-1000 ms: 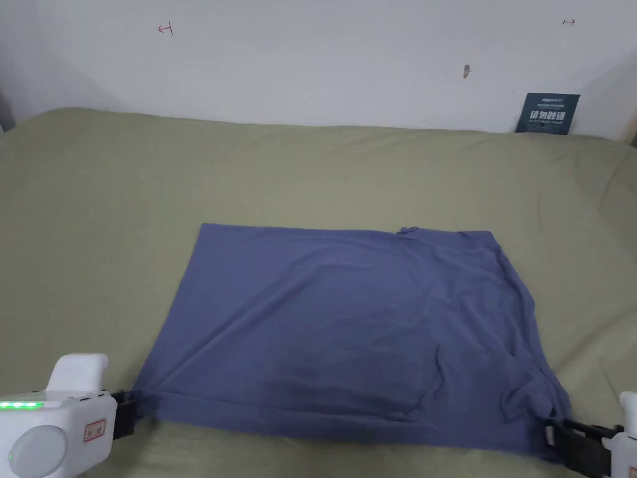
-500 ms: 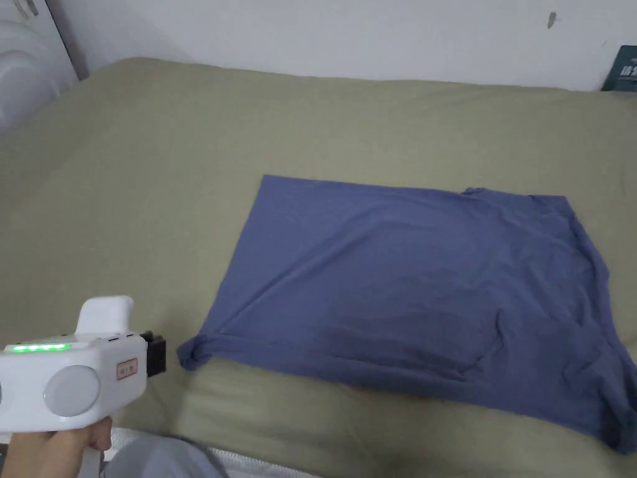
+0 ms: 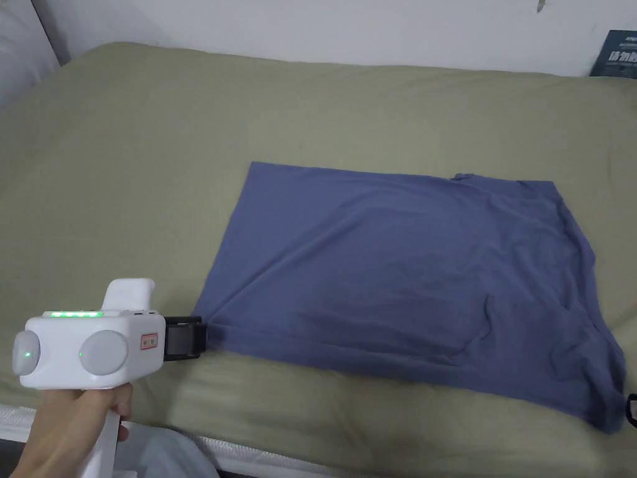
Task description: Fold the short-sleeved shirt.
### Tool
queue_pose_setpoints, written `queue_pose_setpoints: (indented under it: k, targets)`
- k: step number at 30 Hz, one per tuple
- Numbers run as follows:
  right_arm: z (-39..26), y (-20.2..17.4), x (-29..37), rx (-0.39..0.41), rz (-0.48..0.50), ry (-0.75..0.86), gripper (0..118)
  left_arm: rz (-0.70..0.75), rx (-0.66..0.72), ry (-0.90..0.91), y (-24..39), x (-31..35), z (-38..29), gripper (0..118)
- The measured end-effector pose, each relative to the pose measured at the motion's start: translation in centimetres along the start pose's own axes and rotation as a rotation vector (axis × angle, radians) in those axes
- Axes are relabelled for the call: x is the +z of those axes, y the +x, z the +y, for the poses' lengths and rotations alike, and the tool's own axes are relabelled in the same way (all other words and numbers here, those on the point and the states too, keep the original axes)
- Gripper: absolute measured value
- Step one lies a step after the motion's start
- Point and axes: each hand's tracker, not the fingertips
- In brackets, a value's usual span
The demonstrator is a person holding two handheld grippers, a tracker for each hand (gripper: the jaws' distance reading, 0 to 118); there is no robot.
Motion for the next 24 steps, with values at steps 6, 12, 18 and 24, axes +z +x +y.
queue_pose_setpoints:
  k: [6, 12, 18, 24]
  targets:
    - [-0.2, 0.7, -0.7, -0.002, 0.003, -0.011, 4, -0.010, -0.014, -0.071, 0.6, -2.1, 0.8, 72]
    - [0.0, 1.3, -0.2, -0.003, 0.004, 0.002, 7, -0.035, -0.095, -0.063, 3.1, -0.6, 1.1, 6]
    - [0.3, 1.3, -1.0, 0.018, 0.027, -0.008, 111, -0.042, -0.097, -0.050, 3.8, 0.3, 1.3, 6]
    - [0.2, 1.1, -5.1, 0.075, 0.038, -0.106, 70, -0.041, -0.084, -0.062, 3.4, 0.2, 1.4, 6]
